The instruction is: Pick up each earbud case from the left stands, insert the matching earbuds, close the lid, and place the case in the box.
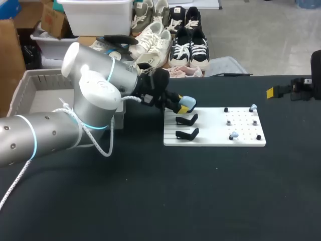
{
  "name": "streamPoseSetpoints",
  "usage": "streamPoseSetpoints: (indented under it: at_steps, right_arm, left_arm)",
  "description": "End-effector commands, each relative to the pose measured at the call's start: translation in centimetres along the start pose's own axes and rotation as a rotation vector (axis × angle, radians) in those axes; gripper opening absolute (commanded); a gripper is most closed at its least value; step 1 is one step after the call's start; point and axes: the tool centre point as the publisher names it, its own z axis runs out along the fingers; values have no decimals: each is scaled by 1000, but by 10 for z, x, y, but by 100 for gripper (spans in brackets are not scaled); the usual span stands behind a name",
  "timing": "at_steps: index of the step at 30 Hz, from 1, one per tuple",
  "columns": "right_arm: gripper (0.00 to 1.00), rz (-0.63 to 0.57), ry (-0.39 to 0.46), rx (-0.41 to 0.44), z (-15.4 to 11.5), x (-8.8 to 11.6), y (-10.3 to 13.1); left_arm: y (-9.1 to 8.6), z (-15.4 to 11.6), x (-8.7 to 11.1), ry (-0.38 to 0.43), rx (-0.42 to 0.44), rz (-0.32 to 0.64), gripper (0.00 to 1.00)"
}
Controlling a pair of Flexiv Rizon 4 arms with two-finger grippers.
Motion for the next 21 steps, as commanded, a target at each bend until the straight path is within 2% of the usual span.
streamPoseSetpoints:
  at_steps: [1,12,18,21]
  right_arm:
    - [100,0,0,0,0,0,0]
    - [100,0,0,0,0,0,0]
    - [100,0,0,0,0,0,0]
    - [100,0,0,0,0,0,0]
  left_arm:
    - [4,2,0,-1,6,-1,42]
    - [4,3,-2,-2,7,-5,36]
    - [4,3,-2,-3,8,-5,22]
    - [4,3,-2,-4,10,-6,7]
